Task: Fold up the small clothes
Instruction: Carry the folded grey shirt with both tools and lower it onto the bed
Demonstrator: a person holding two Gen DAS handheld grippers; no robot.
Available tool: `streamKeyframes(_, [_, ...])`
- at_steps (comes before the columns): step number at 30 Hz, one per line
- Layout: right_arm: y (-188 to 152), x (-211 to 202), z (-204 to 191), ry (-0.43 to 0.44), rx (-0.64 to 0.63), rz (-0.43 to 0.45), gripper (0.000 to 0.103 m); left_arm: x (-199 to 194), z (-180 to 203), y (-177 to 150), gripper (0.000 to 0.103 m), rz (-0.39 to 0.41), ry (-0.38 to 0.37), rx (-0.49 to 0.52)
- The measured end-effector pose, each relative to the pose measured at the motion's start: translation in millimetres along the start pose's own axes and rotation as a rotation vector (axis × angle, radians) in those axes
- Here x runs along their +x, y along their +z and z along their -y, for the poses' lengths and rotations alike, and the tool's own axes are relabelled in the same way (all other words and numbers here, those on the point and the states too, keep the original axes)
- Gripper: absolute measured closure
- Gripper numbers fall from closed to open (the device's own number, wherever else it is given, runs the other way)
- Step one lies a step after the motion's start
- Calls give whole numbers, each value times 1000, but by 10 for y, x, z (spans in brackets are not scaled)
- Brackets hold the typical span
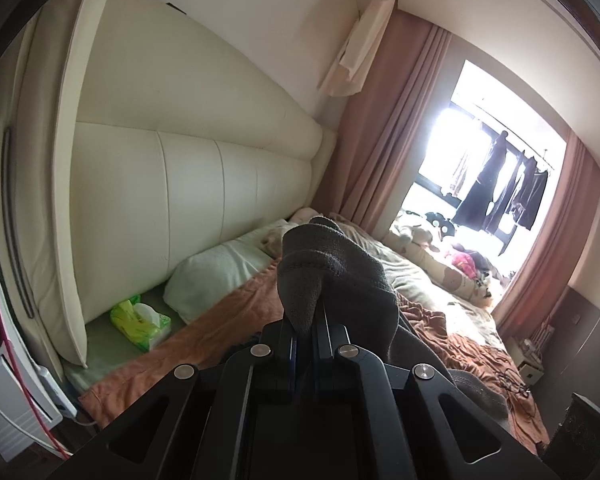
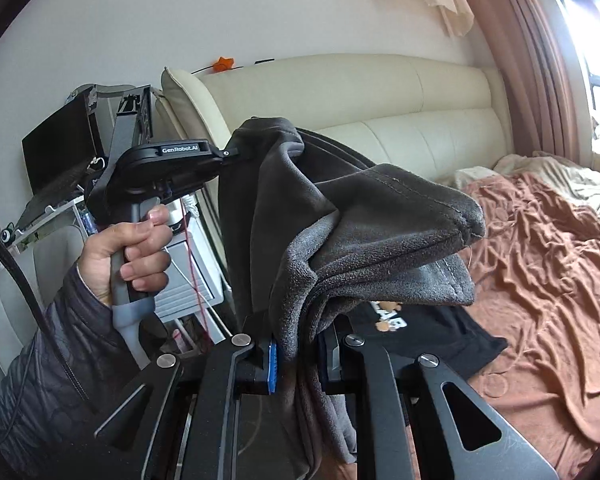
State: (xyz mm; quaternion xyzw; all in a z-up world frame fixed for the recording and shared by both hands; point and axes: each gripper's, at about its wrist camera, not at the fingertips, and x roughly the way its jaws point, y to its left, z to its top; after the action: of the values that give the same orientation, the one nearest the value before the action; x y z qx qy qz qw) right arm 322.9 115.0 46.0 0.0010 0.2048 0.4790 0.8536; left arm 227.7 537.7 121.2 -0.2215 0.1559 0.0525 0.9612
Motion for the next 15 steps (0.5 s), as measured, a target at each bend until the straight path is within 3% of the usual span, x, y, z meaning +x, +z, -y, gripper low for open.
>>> streamKeyframes(9, [-68, 220, 122, 49, 85, -49, 92, 203, -290, -56, 98, -45, 60, -17])
streamKeyframes(15, [-80, 323, 356, 45, 114, -73, 92, 578, -369, -138, 98, -92, 79, -15])
